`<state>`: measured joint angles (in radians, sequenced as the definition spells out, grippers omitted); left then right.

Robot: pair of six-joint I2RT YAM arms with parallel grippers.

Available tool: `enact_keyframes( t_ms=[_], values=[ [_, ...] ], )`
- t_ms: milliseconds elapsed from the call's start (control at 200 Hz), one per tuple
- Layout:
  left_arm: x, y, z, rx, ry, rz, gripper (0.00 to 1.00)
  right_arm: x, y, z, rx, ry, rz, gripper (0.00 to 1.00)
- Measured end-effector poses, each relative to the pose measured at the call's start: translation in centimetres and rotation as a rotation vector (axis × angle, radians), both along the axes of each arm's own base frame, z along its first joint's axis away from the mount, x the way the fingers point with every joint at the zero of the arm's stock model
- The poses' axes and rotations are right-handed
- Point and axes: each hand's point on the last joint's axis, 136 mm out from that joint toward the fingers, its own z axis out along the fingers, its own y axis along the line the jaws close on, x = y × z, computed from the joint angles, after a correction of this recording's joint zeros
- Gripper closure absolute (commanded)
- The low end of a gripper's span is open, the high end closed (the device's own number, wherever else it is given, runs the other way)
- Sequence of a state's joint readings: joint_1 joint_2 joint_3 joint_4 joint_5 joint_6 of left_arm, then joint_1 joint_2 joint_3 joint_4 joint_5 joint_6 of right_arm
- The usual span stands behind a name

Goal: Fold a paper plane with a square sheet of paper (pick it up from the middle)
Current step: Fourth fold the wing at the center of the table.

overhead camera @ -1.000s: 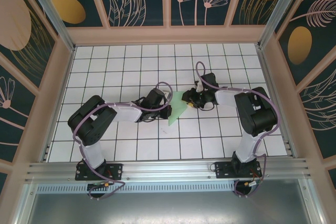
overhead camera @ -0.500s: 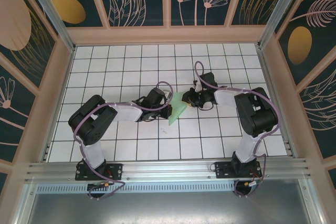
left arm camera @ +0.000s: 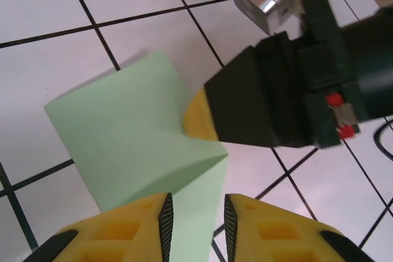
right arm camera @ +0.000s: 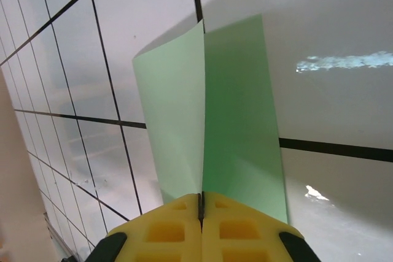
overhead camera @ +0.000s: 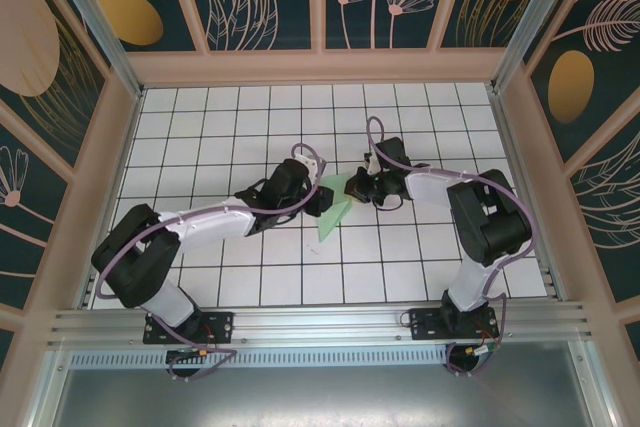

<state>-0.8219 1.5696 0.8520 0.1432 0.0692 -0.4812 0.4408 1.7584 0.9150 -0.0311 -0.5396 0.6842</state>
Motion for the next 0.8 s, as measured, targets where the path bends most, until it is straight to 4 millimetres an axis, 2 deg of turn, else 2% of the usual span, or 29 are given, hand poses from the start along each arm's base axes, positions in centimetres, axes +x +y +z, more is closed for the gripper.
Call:
enact_keyframes(
  t_ms=[140,225,410,525,801],
  values=[
    [-2.5,-1.1,-1.2,0.087,0.001,-0.047,0.61,0.1,0.2,0.4,0.001,-0.01,-0.002,0.94],
    [-3.2,-1.4,-2.3,0.148,0.008,-0.062,0.57,0.2,0.1,0.4,-0.004,-0.01,-0.009,0.94],
    [-3.0,-2.2,-5.4,0.275,0.038,-0.063,0.55,0.1,0.2,0.4,-0.005,-0.009,-0.01,0.94],
    [-2.6,-2.8,-6.6,0.33,0.043,-0.055,0.56,0.0,0.3,0.4,-0.003,-0.003,-0.013,0.94],
    [-1.7,-2.4,-6.8,0.398,0.003,-0.004,0.56,0.4,0.0,0.3,-0.015,-0.005,-0.034,0.94]
  ],
)
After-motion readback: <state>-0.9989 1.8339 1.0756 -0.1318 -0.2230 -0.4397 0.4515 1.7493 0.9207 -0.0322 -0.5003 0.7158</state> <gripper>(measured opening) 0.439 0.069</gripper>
